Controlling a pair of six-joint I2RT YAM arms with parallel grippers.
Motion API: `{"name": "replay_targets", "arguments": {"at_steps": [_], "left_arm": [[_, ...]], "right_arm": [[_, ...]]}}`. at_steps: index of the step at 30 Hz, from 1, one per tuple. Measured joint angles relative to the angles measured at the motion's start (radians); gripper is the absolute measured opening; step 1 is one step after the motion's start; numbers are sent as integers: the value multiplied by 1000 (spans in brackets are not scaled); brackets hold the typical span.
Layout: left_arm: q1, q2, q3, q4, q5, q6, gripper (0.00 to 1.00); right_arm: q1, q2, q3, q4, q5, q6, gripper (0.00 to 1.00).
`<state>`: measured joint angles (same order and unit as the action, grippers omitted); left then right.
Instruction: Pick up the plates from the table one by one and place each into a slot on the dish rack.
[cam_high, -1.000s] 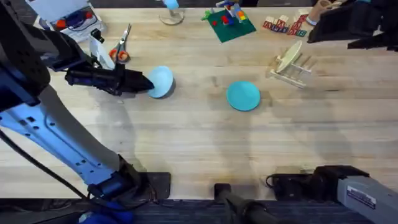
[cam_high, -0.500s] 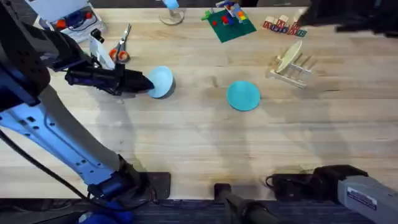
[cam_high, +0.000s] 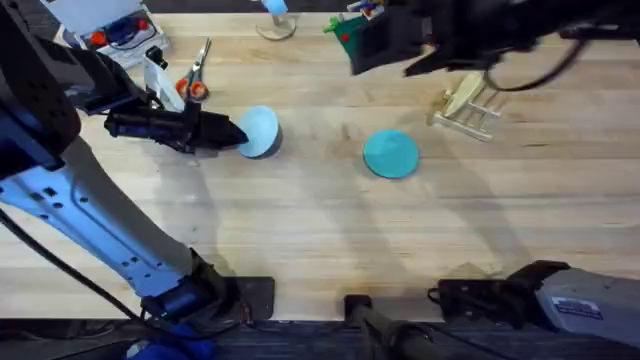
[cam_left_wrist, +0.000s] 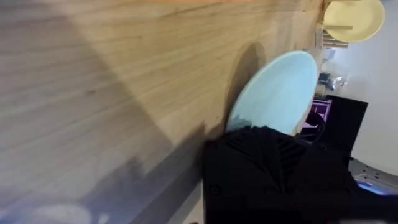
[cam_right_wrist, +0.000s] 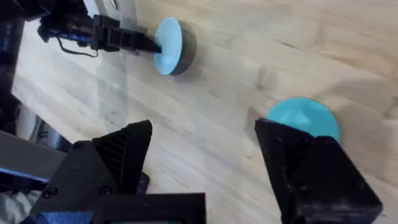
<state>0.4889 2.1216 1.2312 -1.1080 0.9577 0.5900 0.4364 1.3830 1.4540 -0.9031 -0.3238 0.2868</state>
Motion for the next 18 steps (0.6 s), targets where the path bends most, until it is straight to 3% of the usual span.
{"name": "replay_targets", "arguments": {"at_steps": [12, 18], "left_arm": [[0, 0, 0, 0, 0, 0, 40], [0, 0, 0, 0, 0, 0, 40]], "right_arm": [[69, 160, 0, 53, -14, 111, 996], [92, 229, 0, 182, -41, 123, 996]]}}
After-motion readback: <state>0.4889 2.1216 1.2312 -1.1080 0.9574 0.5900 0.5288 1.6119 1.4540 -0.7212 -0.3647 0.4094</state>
